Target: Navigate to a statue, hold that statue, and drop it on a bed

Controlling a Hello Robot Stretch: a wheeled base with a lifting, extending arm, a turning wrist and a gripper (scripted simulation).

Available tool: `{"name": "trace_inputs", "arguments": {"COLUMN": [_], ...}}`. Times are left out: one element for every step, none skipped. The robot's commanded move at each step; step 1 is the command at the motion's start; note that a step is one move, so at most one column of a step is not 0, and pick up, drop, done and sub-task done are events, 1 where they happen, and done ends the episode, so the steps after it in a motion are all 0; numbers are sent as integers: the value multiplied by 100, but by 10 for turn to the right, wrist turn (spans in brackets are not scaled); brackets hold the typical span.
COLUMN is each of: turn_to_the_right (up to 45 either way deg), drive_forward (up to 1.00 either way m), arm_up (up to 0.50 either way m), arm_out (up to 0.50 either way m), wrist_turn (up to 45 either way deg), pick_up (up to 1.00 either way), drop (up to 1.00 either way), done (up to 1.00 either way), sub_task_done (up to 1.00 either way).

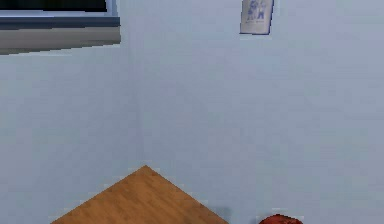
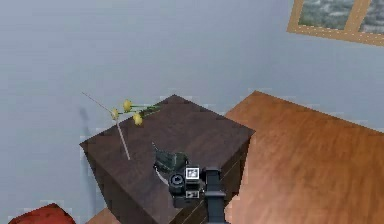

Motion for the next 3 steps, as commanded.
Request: {"name": "trace_inputs", "arguments": {"turn_to_the_right": [0,0,0], "drive_forward": [0,0,0], "arm_up": [10,16,0], "arm_out": [0,0,0], "wrist_turn": [0,0,-450], "pick_up": [0,0,0], "drop": [0,0,0], "done": [0,0,0], "sub_task_done": [0,0,0]}}
